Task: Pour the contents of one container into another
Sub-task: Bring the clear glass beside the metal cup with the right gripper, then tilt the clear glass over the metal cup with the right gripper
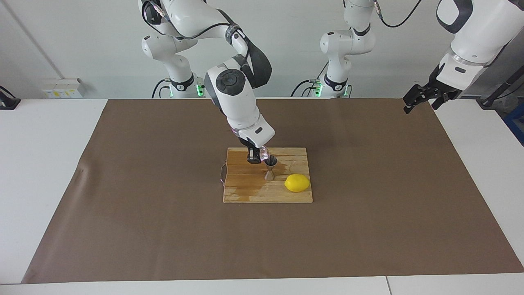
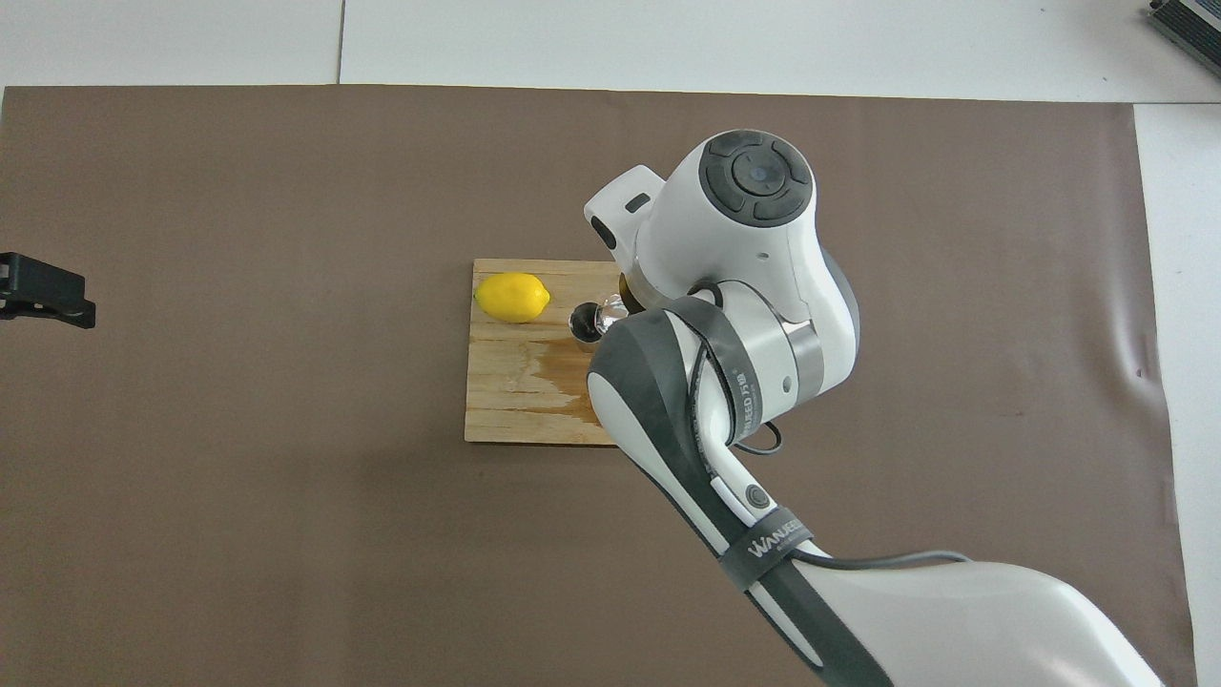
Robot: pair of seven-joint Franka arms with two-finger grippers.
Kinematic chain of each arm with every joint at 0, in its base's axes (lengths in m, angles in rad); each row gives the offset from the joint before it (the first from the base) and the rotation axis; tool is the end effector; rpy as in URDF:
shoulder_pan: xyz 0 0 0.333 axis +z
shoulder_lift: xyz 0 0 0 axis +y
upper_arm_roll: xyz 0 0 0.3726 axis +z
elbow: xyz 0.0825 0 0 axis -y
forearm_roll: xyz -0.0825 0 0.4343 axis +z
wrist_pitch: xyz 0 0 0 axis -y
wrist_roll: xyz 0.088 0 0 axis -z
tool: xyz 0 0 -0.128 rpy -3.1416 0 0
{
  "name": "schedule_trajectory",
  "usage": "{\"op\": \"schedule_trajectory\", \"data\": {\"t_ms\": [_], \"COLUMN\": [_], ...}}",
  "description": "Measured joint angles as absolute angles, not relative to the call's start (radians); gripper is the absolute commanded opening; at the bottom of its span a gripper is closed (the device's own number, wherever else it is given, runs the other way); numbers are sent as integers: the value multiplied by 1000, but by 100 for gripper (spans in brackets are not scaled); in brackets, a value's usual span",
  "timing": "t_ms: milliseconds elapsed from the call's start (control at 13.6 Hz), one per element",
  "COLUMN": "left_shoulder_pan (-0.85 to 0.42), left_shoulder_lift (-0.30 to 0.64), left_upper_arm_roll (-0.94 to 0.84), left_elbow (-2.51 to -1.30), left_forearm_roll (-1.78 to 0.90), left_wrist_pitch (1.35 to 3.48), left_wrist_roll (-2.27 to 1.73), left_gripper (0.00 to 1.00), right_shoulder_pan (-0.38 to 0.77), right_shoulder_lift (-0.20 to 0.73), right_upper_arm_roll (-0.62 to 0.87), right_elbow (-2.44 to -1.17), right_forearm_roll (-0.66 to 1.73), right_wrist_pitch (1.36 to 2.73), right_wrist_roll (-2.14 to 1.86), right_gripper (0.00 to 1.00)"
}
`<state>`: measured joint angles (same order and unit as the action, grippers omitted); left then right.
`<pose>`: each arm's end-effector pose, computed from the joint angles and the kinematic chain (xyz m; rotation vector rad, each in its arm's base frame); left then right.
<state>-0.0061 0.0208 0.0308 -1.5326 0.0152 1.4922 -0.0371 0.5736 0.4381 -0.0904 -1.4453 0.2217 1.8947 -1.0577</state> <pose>0.6028 0.0167 0.6607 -3.1224 -0.0977 0.0955 0.6592 0.3817 0.4558 -2.1994 -2.0089 -0.0921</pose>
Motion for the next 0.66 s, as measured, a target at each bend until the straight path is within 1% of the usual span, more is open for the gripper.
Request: {"op": "schedule_trajectory", "data": {"t_ms": [664], "left_shoulder_pan": [-6], "left_shoulder_lift": [21], "left_upper_arm_roll": [31], "left_elbow": [-1533], "left_forearm_roll": [15], "left_wrist_pitch": [1492], "left_wrist_roll": [-37], "left_gripper": [100], "right_shoulder_pan": [602], "right_shoulder_lift": [478], "right_upper_arm_roll": [-90], "right_elbow": [-1367], "right_forearm_roll": [157], "right_wrist_pitch": [1821], "right_wrist_roll": [-1003], "right_gripper": [30]}}
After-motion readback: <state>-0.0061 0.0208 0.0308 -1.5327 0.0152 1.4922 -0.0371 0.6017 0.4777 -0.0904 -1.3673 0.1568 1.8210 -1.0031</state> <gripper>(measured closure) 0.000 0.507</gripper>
